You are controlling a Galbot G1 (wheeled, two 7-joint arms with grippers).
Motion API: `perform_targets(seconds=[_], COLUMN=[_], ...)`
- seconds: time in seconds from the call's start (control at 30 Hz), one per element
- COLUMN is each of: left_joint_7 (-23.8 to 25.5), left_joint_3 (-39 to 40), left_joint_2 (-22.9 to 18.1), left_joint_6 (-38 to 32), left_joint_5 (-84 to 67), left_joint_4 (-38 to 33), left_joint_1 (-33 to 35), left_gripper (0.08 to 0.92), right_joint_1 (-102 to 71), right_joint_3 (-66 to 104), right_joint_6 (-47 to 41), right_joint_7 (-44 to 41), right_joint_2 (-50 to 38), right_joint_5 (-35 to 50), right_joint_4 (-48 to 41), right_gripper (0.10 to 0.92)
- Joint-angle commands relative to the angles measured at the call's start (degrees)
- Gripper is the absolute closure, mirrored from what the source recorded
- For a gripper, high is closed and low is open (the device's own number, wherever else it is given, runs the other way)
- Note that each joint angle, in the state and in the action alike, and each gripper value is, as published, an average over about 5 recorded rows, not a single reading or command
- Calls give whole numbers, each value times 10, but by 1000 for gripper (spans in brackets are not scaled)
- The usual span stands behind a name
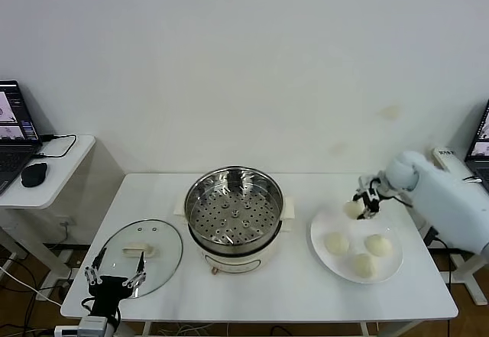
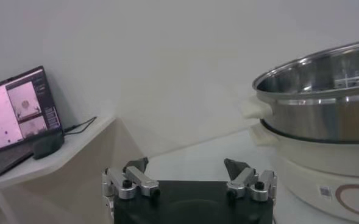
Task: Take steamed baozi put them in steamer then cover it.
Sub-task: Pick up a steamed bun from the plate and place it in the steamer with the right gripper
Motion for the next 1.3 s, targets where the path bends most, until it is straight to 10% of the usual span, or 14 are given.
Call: perform_targets(seconds=[0.03, 0.67, 1.3], left_joint_7=[0, -3, -4], left_joint_3=[0, -28, -47], left_joint_2=[3, 8, -10], left_joint_6=[0, 1, 0], left_joint_5=[-4, -21, -22], left_joint_4=[-1, -4, -16], left_joint_1=[0, -11, -2], left_gripper=[177, 177, 177], right_joint_1=[146, 290, 176], right_joint_3=[-100, -244, -283], right_joint_6=[-7, 75, 299], right_joint_7=[-2, 70, 101], right_joint_2=[-38, 272, 387], right_joint_5=[95, 246, -40], right_joint_4=[81, 53, -97], right_gripper=[431, 431, 430])
